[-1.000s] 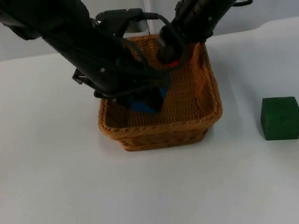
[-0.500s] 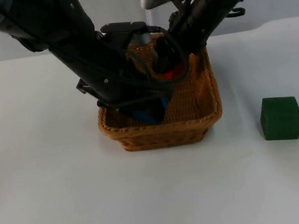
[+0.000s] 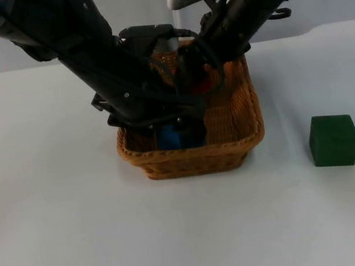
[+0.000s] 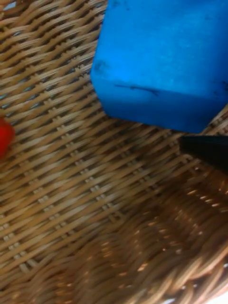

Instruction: Pick up one cube with each hand and place exactly two cubes into the same basket, leaving the remaining cube outside.

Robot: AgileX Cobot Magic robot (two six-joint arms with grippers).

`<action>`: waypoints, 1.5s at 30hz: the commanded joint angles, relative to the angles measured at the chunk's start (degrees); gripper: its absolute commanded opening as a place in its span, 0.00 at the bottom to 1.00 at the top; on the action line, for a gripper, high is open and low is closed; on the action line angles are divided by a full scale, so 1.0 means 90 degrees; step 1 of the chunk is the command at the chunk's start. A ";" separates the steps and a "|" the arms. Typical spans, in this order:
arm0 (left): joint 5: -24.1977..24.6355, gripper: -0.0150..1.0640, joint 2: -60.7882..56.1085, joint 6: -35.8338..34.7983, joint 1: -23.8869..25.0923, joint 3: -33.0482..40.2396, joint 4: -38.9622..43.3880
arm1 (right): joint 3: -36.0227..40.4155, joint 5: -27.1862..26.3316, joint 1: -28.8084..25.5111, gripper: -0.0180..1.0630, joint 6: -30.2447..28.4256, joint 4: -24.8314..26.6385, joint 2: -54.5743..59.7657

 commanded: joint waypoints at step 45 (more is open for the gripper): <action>0.0544 0.77 -0.2903 -0.0808 -0.0023 0.0070 0.1163 | -0.0267 0.1825 0.0018 0.77 0.0063 -0.0012 -0.2726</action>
